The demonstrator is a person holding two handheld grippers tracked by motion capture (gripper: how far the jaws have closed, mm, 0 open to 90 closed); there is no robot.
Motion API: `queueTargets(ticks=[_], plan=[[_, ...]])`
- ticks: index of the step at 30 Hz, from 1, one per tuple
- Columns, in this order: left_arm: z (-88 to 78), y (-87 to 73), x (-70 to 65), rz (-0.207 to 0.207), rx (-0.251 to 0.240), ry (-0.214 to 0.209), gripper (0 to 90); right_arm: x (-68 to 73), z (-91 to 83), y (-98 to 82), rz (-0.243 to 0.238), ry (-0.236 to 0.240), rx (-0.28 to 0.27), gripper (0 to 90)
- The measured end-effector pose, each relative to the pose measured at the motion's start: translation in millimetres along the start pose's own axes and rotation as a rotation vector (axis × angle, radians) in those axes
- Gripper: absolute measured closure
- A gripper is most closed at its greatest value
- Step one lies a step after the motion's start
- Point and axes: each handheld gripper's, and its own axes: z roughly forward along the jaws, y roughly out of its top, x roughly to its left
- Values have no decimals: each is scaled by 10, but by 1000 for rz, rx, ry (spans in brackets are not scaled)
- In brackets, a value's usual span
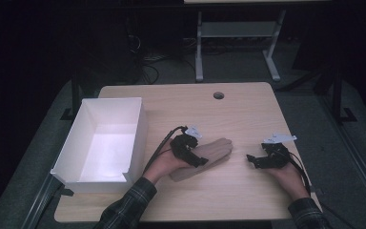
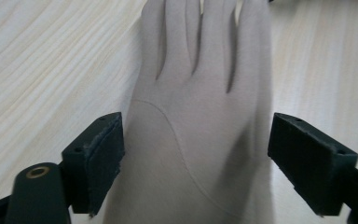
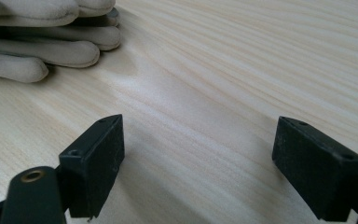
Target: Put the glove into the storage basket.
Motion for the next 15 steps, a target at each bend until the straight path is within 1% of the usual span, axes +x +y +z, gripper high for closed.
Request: queueTargets(ticks=[1,2,3,5,6,7,8,10,12,15], plan=[[34,-3,-2,-3,-3,0,158,0,0,0,0,0,1,164],[64,-7,4,9,10,-3,153,0,0,0,0,0,0,164],[95,-10,-7,6,16,0,152,0,0,0,-1,0,0,164],[152,-18,-33,27,46,11,152,0,0,0,-1,0,0,164],[168,-22,-41,33,52,11,153,0,0,0,0,0,0,164],[185,-26,-54,29,52,11,153,0,0,0,0,0,0,164],[199,-32,-59,38,56,10,154,0,0,0,-1,0,0,164],[201,-38,-62,38,56,8,159,0,2,1,-2,0,-1,164],[202,-58,-56,24,45,0,185,-1,2,1,-3,0,-1,164],[193,-59,-56,34,49,-1,203,-1,2,1,-3,0,-2,164]])
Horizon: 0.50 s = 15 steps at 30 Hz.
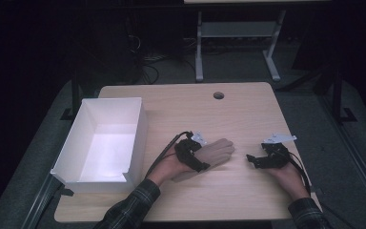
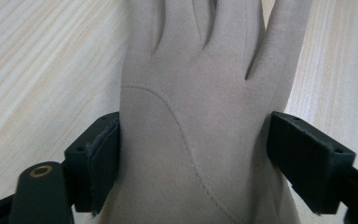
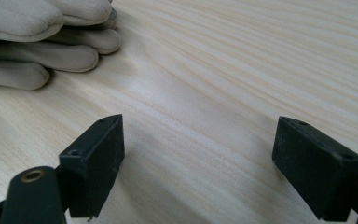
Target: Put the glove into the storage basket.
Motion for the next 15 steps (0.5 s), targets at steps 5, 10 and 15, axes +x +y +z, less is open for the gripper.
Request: queueTargets(ticks=[5,10,15], plan=[[-29,3,-25,10,-3,-39,372,0,0,0,0,0,0,164],[-45,4,-29,1,3,-102,600,1,2,0,-3,0,-1,164],[-58,19,-42,-21,13,-109,664,2,1,1,-2,1,-1,164]])
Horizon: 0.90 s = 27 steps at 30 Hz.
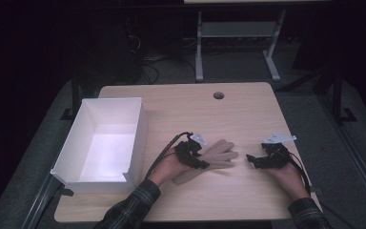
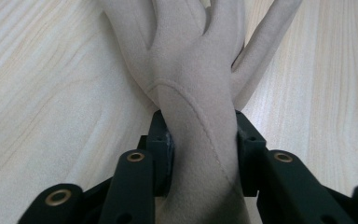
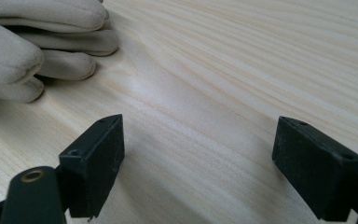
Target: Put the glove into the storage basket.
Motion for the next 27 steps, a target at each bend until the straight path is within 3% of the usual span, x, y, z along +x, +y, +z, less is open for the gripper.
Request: queueTargets(ticks=[7,17,27], plan=[[-116,36,10,-51,-16,21,678,2,0,1,4,0,1,163],[-460,92,-14,-133,-53,78,679,6,2,2,5,-3,3,154],[-859,188,1,-178,-77,138,678,7,2,2,6,-4,2,153]])
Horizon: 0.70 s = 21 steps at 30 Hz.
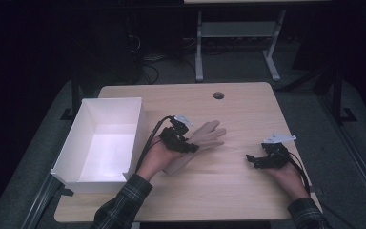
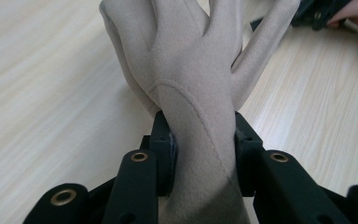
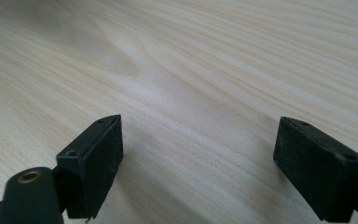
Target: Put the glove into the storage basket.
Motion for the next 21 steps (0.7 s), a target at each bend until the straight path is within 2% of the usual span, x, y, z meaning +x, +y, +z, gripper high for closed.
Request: queueTargets(ticks=[1,6,9,13,17,21], plan=[[-23,10,1,-13,-10,-1,679,-1,0,0,-1,0,0,153],[-182,71,0,-26,-3,21,679,2,-1,0,3,1,2,152],[-257,106,-4,-6,14,34,678,1,0,1,3,0,3,148],[-324,142,-11,-18,0,38,678,1,0,1,4,-1,4,145],[-430,210,-6,2,24,48,678,0,0,1,4,-1,4,145],[-565,252,31,-7,6,66,679,1,0,1,5,-1,4,145]])
